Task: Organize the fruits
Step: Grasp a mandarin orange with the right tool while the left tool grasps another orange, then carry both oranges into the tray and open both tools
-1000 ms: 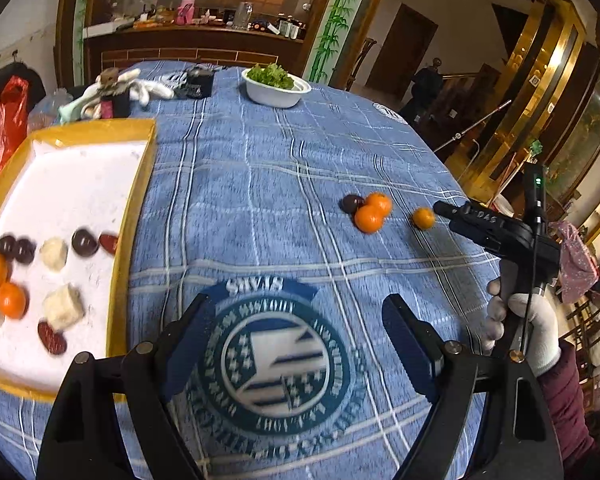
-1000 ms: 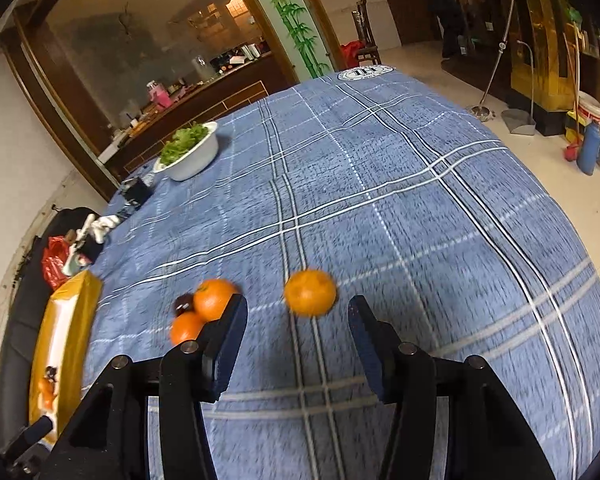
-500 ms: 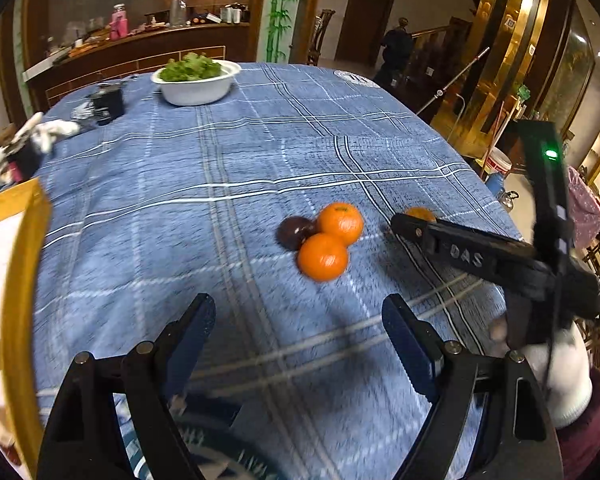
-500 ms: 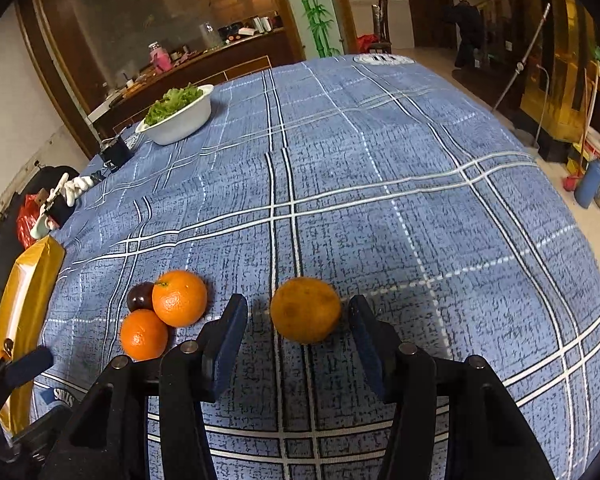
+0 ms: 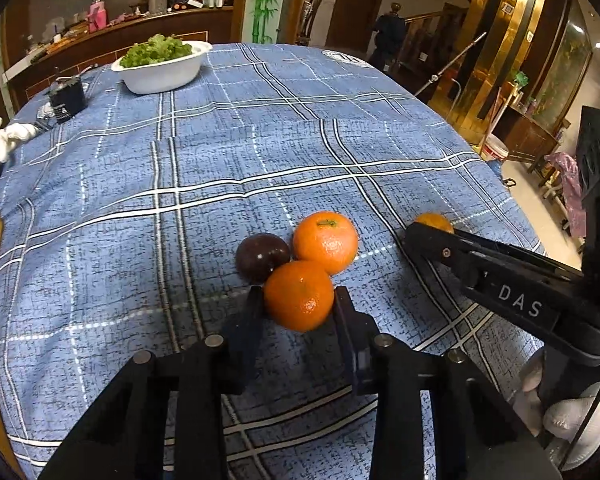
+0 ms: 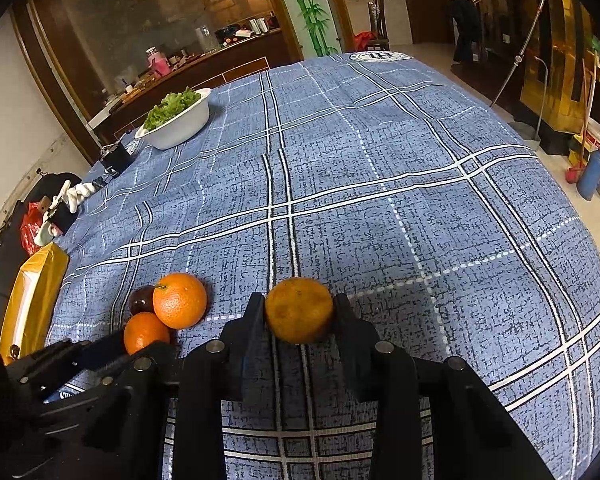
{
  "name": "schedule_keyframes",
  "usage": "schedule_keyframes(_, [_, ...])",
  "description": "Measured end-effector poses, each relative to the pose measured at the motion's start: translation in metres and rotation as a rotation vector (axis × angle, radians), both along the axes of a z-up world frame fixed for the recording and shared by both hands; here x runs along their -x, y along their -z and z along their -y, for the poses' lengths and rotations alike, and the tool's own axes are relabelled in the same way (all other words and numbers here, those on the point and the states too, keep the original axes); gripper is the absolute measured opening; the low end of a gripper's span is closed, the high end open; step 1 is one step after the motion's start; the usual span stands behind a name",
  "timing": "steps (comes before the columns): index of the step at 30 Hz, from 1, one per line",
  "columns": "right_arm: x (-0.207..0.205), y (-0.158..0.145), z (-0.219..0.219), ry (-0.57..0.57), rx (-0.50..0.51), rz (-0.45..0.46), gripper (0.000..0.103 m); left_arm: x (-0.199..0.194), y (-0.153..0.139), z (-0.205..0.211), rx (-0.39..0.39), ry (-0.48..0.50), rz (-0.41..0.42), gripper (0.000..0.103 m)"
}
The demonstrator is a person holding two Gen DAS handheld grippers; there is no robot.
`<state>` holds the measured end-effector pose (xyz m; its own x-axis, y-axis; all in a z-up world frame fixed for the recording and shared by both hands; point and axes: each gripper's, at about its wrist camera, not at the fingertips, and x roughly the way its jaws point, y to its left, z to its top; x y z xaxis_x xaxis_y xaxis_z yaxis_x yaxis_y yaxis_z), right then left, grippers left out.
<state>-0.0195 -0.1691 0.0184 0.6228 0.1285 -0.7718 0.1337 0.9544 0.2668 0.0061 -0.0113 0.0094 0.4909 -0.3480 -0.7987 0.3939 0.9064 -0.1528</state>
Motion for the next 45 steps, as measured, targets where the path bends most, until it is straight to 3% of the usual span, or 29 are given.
schedule_keyframes(13, [0.008, -0.007, 0.006, 0.029, 0.007, 0.057, 0.037, 0.051, -0.048, -0.081, 0.075, -0.143, 0.067, 0.032])
schedule_keyframes(19, [0.022, -0.023, 0.0, 0.102, 0.121, 0.132, 0.037, 0.083, -0.07, -0.157, 0.152, -0.247, 0.073, 0.033])
schedule_keyframes(23, [0.044, -0.039, -0.014, 0.089, 0.007, 0.157, 0.037, 0.099, -0.076, -0.208, 0.176, -0.345, 0.086, 0.033])
schedule_keyframes(28, [0.075, -0.068, -0.081, -0.042, -0.041, 0.226, 0.037, 0.105, -0.07, -0.244, 0.224, -0.424, 0.066, 0.033])
schedule_keyframes(34, [0.095, -0.087, -0.173, -0.245, -0.062, 0.255, 0.038, 0.123, -0.078, -0.291, 0.269, -0.497, 0.117, 0.033])
schedule_keyframes(38, [0.107, -0.085, -0.222, -0.342, -0.1, 0.244, 0.038, 0.131, -0.077, -0.334, 0.258, -0.598, 0.14, 0.033])
schedule_keyframes(45, [0.104, -0.067, -0.295, -0.495, -0.031, 0.174, 0.038, 0.132, -0.053, -0.381, 0.234, -0.698, 0.105, 0.033])
